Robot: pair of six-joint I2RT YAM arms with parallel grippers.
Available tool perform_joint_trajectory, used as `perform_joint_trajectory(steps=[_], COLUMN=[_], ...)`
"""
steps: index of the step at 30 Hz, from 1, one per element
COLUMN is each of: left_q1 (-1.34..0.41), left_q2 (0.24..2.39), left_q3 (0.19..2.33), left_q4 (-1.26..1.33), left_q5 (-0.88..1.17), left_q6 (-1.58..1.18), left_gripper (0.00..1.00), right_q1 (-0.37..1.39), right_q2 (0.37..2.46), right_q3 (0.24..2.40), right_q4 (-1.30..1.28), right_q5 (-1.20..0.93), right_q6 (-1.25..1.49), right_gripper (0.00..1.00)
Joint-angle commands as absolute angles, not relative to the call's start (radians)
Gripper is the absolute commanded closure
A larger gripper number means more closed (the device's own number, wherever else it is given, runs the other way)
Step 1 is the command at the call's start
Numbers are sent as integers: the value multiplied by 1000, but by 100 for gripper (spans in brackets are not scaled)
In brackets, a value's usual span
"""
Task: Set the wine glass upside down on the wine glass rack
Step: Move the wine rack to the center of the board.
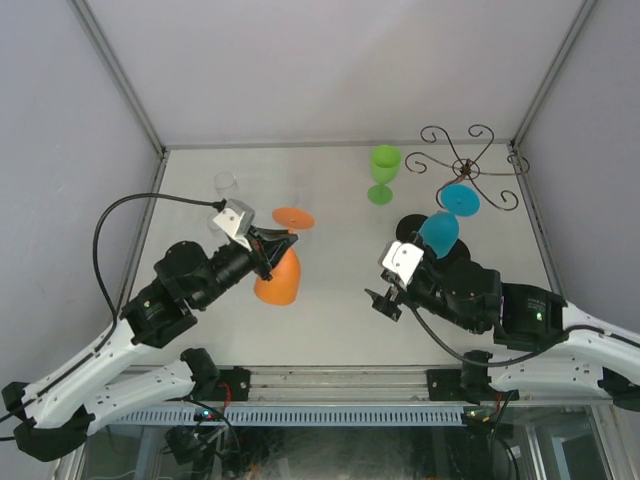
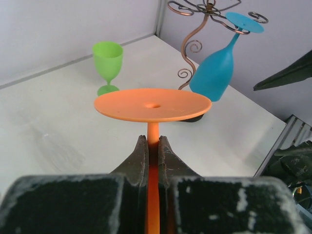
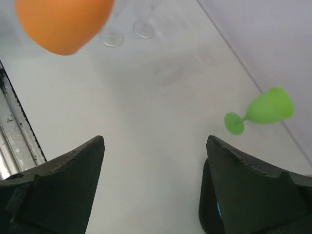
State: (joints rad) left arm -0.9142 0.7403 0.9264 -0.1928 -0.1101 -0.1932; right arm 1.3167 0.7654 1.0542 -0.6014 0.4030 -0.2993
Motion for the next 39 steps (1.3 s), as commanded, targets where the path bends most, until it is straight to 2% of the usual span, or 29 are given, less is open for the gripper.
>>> perform_joint_trajectory(steps=[1, 3, 11, 18, 22, 27, 34, 39], left_q1=[-886, -869, -817, -765, -764, -764, -764, -764], left_q2=[647, 606, 541, 538, 555, 603, 630, 649], left_q3=[886, 871, 878, 879, 876, 873, 874, 891], left_q4=[-200, -210, -293, -305, -303, -290, -255, -254], left_q5=[-153, -153, -115, -55, -59, -93, -99, -90], left_q6=[-221, -234, -246, -242, -242, -257, -260, -247], left_gripper=[100, 100, 100, 100, 100, 100, 100, 100], right_q1=[1202, 1122, 848, 597, 442, 339, 212, 161], right_q2=[835, 844, 836, 922, 994, 1024, 1115, 1172], right_q3=[1174, 1190, 1229, 1441, 1544, 1552, 1582, 1580], right_q4=[-772, -793, -739, -846, -911, -886, -819, -770], right_q5=[314, 223, 103, 126, 117, 132, 97, 88], right_q6=[-14, 12, 101, 117, 133, 176, 192, 204], right_gripper=[10, 1, 0, 1, 10, 26, 34, 46])
